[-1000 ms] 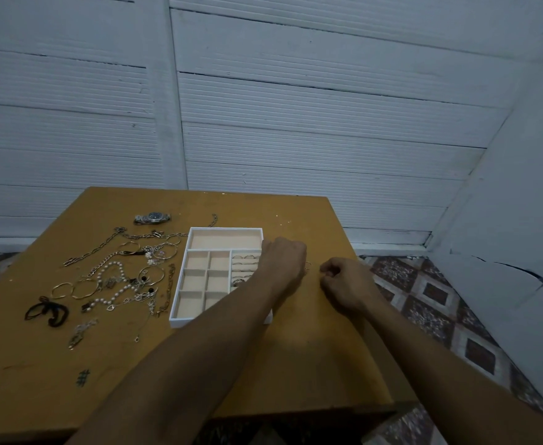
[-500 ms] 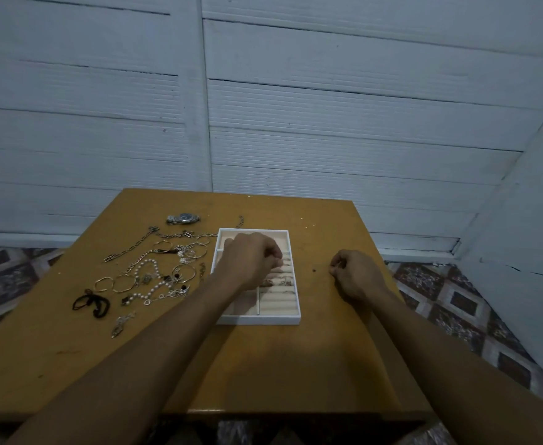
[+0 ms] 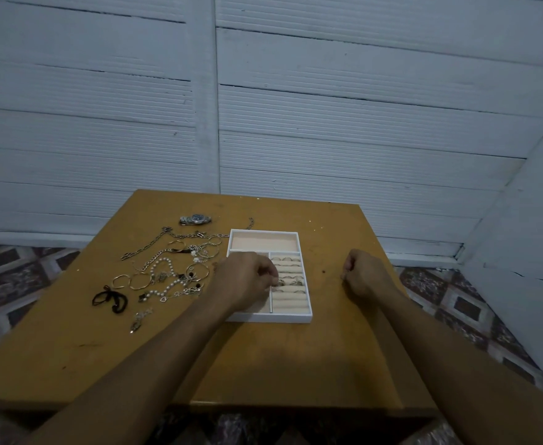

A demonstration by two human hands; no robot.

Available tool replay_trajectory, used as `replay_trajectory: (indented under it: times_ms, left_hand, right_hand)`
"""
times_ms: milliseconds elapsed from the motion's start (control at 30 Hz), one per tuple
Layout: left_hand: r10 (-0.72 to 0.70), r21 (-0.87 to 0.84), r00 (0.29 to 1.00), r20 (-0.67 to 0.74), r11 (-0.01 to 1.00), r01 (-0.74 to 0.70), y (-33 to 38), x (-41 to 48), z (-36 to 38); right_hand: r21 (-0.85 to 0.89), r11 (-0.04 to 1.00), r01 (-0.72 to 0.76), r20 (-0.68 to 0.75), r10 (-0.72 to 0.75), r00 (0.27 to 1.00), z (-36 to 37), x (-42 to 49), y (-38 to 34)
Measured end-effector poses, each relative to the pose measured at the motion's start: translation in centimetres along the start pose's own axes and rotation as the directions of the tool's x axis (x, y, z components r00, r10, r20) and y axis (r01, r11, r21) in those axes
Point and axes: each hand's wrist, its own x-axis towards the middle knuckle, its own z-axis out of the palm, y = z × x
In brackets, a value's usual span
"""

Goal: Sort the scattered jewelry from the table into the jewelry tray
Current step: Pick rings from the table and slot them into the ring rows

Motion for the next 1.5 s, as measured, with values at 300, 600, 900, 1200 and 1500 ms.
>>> replay_trajectory:
  times_ms: [300,600,900,1200,1500]
  left_hand:
    - [0.124,0.170,0.992,-0.016,0.978,-0.120,0.7,-1.0,1.8]
    - [0.143,0.229,0.989,0.018,0.963,-0.144,0.3,-1.8,1.9]
    - [0.155,0.186,0.988,0.028,0.970,-0.157,0.0,-1.8,1.6]
    - [0.218,0.308,0.973,0.072,0.923,-0.230,0.6,-1.6,1.1]
    - [0.277,0.368,0.952,0.128,0.879,-0.305,0.3,-2.2,1.3]
  right_hand:
    - [0.171,0.980,0.099,0.034,-0.107,0.994,-0.3,-2.4,-1.6]
    - [0.215,0.960,0.179,0.050,-0.194,0.980,-1.0,-4.2,-2.6]
    - [0.199,0.962,0.186,0.061,-0.202,0.978,-1.2,-4.7,-2.1]
    - [0.196,0.964,0.179,0.028,-0.188,0.982,-1.0,-5.2,-2.1]
    - [0.241,0.960,0.139,-0.020,-0.138,0.990,-1.3,-5.3,-1.7]
